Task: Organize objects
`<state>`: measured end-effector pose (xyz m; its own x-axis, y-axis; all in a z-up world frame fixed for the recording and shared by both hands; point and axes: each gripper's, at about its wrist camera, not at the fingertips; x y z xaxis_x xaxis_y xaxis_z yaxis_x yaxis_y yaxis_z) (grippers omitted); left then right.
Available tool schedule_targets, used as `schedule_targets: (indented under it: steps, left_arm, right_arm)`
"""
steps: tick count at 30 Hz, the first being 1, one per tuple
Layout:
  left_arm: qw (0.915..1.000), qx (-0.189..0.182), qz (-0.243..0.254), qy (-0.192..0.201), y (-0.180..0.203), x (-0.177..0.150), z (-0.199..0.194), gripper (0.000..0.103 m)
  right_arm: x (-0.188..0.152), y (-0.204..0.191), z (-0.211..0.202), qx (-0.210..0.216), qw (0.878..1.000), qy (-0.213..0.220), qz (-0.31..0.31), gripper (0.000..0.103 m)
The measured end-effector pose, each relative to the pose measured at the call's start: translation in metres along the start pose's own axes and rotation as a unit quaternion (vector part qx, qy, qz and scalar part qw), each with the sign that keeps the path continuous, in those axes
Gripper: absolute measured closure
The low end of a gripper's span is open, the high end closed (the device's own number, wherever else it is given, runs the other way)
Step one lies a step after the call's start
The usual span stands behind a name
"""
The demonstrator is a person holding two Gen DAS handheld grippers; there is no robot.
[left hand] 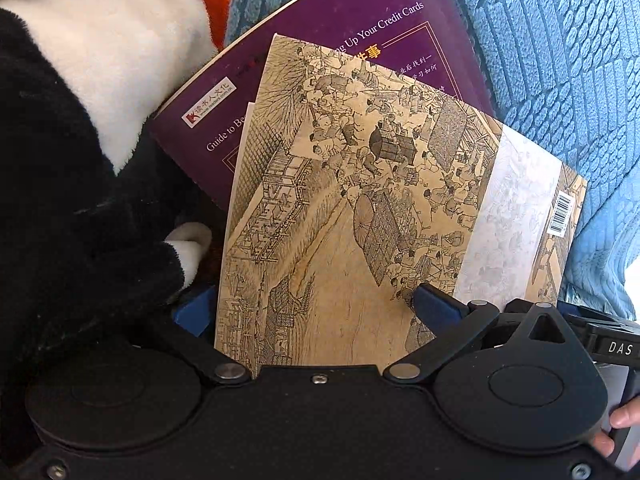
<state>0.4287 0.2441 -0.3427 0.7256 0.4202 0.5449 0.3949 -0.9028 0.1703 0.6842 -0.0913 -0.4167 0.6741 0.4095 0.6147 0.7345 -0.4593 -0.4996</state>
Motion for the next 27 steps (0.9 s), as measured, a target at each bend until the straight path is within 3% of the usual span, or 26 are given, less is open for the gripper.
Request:
schedule_targets:
  steps: [5, 12, 20, 27]
  left_arm:
    - [0.9998, 0.011, -0.015, 0.003, 0.004, 0.0, 0.002, 0.0]
    - [0.9997, 0.011, -0.021, 0.002, 0.007, 0.005, 0.002, 0.0]
    - [0.9993, 0.011, -0.036, 0.004, 0.011, 0.012, 0.001, 0.0]
    - [0.9978, -0.014, -0.065, 0.005, 0.01, 0.02, 0.0, 0.0]
  right_arm:
    - [0.001, -0.014, 0.007, 0.023, 1.0, -0.008, -0.009, 0.002]
    - [0.006, -0.023, -0.011, 0.058, 0.998, 0.028, -0.006, 0.002]
    - [0.007, -0.006, -0.041, 0.092, 0.994, 0.051, 0.011, 0.017]
    - [0.013, -0.011, -0.064, 0.133, 0.987, 0.089, -0.003, 0.028]
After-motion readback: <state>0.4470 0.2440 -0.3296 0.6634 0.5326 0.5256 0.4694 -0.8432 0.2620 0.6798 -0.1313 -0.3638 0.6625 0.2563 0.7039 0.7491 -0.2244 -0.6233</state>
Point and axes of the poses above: each gripper's, at about its wrist camera, not at the fingertips, and z roughly the way its jaws point, y to its right, x to its top, and after that the axes turned 7 degrees about x, right-handed
